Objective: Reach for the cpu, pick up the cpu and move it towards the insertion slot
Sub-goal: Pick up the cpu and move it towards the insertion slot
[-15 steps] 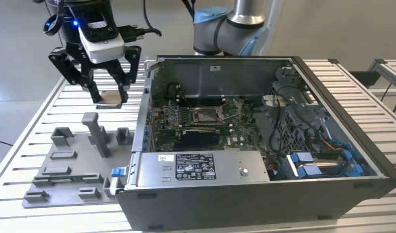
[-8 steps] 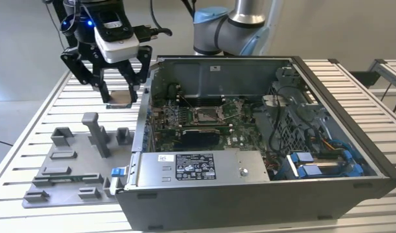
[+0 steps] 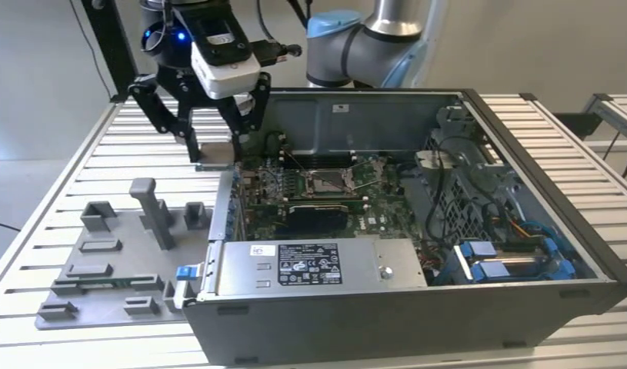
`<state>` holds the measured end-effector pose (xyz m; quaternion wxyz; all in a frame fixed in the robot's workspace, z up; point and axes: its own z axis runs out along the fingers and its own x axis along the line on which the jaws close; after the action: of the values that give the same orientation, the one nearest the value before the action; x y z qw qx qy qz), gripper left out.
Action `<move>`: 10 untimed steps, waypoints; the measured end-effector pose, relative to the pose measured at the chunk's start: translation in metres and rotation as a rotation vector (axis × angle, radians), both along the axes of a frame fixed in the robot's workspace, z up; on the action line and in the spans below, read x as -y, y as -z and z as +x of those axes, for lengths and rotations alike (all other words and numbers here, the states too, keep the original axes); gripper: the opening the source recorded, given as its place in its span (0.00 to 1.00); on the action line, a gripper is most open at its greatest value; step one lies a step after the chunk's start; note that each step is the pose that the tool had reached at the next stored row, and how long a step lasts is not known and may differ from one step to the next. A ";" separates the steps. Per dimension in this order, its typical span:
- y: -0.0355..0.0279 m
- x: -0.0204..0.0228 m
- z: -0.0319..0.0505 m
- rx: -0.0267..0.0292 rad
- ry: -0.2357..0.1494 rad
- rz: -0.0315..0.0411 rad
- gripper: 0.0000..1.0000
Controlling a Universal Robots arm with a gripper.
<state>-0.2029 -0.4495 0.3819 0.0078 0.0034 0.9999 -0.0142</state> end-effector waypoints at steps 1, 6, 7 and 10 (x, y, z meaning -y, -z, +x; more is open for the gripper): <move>0.0000 0.0000 0.0034 0.0000 0.000 0.0001 0.00; 0.0000 0.0000 0.0227 -0.0012 0.000 0.0000 0.00; 0.0000 0.0000 0.0267 -0.0015 0.000 0.0000 0.00; 0.0000 0.0000 0.0384 -0.0023 0.000 0.0000 0.00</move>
<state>-0.1645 -0.4495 0.3819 0.0066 0.0034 0.9999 -0.0142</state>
